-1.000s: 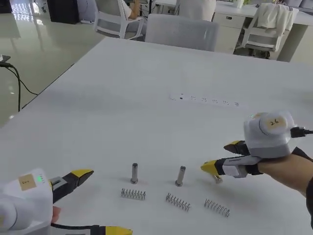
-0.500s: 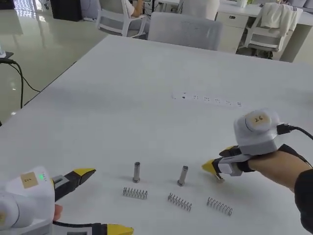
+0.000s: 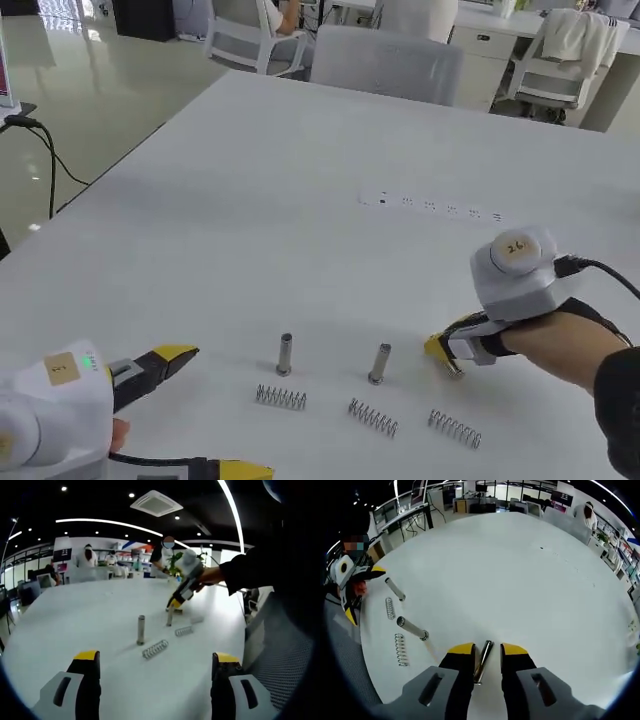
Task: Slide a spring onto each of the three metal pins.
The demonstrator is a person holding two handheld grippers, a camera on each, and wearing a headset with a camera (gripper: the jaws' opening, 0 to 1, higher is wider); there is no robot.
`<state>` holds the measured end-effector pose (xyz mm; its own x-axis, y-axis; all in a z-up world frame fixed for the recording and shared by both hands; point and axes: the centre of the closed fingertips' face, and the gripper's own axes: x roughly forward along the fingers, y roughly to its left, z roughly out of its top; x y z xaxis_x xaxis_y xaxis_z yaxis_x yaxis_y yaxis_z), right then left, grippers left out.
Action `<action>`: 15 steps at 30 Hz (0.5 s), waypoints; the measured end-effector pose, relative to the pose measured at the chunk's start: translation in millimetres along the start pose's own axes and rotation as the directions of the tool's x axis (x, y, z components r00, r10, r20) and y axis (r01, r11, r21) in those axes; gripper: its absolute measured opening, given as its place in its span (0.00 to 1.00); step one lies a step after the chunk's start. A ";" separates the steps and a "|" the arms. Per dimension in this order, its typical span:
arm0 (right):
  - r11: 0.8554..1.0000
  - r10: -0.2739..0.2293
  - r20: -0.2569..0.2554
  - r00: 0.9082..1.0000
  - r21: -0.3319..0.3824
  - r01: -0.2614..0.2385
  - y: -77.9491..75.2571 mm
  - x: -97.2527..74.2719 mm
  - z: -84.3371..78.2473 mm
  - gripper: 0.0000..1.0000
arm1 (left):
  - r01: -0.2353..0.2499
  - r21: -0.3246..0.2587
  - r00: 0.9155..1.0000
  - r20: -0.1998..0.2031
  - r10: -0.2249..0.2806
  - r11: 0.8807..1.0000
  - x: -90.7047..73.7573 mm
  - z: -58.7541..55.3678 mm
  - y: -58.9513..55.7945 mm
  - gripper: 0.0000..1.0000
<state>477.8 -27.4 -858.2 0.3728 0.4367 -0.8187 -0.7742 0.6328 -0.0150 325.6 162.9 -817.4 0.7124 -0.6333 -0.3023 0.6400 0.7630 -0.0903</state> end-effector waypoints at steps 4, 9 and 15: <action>1.000 -0.002 -0.011 1.000 0.010 0.002 0.2 1.7 -0.7 0.15 | 0.000 -0.002 1.000 0.001 0.000 1.000 0.3 0.1 0.2 0.89; 1.000 -0.002 -0.022 1.000 0.026 0.003 -0.1 4.8 -0.8 0.12 | 0.001 -0.001 1.000 -0.001 -0.001 1.000 -0.2 0.0 -0.2 0.89; 0.999 -0.011 -0.036 0.999 0.033 0.012 0.0 5.8 -1.0 0.10 | -0.006 -0.004 1.000 0.000 0.006 1.000 -1.9 -0.7 1.4 0.89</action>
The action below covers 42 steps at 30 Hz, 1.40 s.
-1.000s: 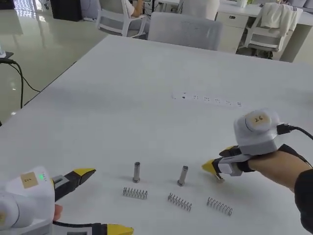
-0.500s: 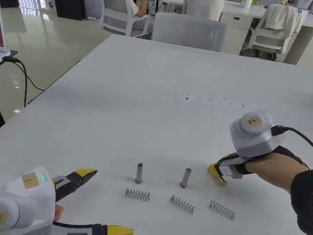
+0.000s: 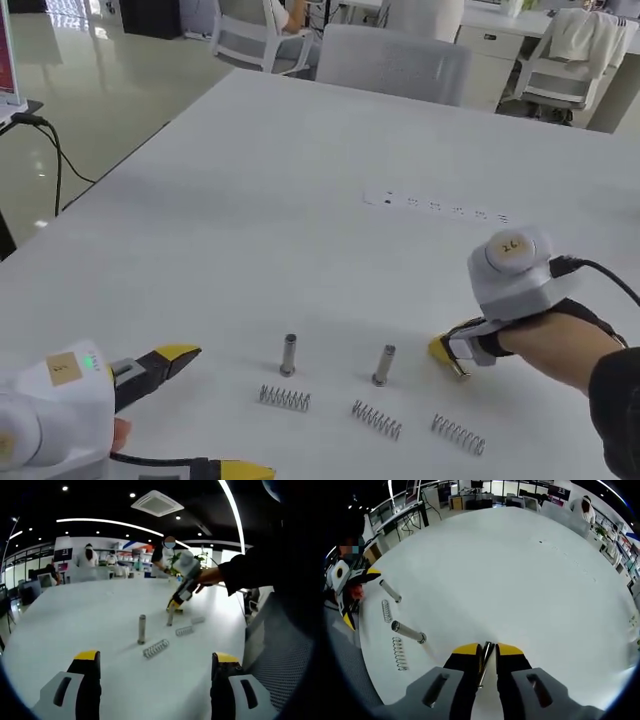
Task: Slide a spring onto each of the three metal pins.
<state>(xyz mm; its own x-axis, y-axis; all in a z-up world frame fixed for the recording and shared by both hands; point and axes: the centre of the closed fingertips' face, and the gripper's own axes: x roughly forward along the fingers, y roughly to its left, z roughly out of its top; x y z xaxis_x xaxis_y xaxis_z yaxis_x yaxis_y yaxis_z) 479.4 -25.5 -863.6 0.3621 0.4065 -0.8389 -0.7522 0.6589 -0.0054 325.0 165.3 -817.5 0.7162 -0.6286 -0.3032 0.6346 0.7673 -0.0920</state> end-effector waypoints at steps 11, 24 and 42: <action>1.000 -0.031 -0.054 0.998 -0.002 0.031 2.3 0.0 -1.1 0.06 | -0.001 0.000 1.000 0.003 0.001 1.000 -1.5 0.0 -0.6 0.88; 0.997 -0.047 -0.035 0.998 0.060 0.049 1.9 -2.7 -3.3 0.05 | 0.002 0.015 1.000 0.010 -0.002 1.000 -1.4 6.8 -1.9 0.88; 0.995 -0.061 0.075 0.995 0.080 0.055 5.0 -37.6 -6.2 0.05 | 0.008 0.033 1.000 0.021 -0.008 0.999 -1.2 13.0 -4.8 0.88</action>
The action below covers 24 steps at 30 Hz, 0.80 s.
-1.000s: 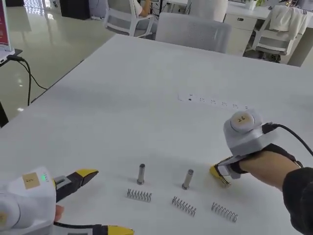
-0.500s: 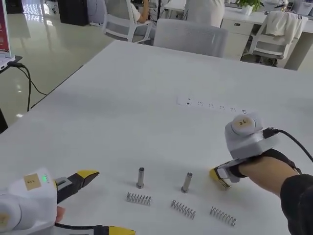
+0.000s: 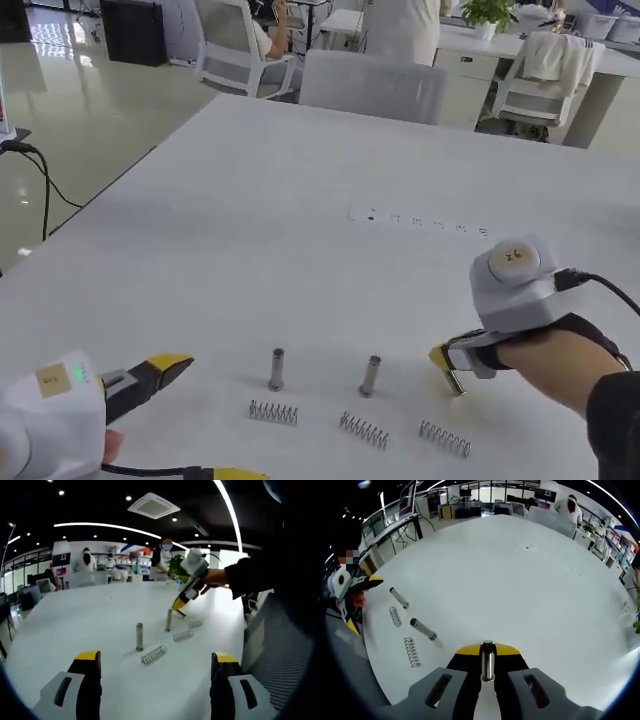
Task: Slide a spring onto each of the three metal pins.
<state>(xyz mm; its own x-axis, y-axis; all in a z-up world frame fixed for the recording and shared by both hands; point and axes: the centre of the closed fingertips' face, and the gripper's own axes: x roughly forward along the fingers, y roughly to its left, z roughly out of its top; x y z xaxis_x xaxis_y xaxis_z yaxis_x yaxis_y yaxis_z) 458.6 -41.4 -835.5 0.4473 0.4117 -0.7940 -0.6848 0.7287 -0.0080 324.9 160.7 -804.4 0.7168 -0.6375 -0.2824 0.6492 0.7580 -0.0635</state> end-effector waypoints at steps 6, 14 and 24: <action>1.000 -0.004 0.034 0.999 0.011 0.004 -0.1 -9.9 1.0 0.05 | 0.007 0.009 1.000 0.003 -0.007 1.000 2.4 3.5 -1.7 0.87; 1.000 0.000 0.052 0.999 0.004 0.000 5.9 -17.9 -1.1 0.05 | 0.015 0.017 1.000 0.003 -0.015 1.000 3.1 5.1 -3.9 0.88; 1.000 0.001 0.077 0.997 0.009 -0.002 9.5 -25.2 -6.4 0.05 | 0.016 0.021 1.000 0.002 -0.016 1.000 2.9 5.8 -5.0 0.87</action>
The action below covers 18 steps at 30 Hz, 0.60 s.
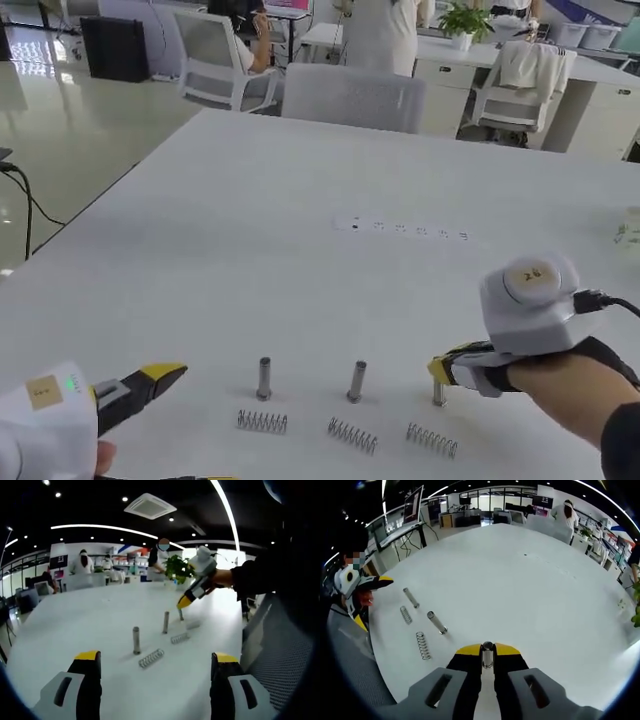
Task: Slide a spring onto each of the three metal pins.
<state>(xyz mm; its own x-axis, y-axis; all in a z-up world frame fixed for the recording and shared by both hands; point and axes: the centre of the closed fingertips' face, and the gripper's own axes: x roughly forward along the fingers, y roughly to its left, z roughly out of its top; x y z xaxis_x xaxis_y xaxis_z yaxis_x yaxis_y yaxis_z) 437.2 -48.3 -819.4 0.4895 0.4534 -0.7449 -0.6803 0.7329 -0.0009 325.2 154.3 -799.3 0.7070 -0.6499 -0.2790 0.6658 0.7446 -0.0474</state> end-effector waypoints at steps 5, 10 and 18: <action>1.000 -0.001 0.012 1.000 0.006 0.001 0.5 -3.8 -3.4 0.05 | 0.004 0.002 1.000 0.001 -0.004 1.000 1.3 1.4 -2.0 0.87; 1.000 0.000 0.015 1.000 0.030 -0.001 -0.1 -6.0 -5.7 0.05 | 0.011 0.006 1.000 -0.002 -0.011 1.000 1.7 1.5 -3.9 0.87; 0.999 0.004 0.022 1.000 0.037 -0.004 0.8 -7.8 -7.7 0.05 | 0.016 0.009 1.000 -0.004 -0.016 1.000 2.0 1.6 -5.6 0.87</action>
<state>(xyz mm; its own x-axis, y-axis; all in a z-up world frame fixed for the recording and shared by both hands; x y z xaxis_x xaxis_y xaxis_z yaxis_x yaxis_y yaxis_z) 428.6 -55.1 -818.7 0.4987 0.4669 -0.7303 -0.6616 0.7494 0.0274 323.3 148.6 -798.1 0.6952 -0.6610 -0.2825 0.6790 0.7328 -0.0436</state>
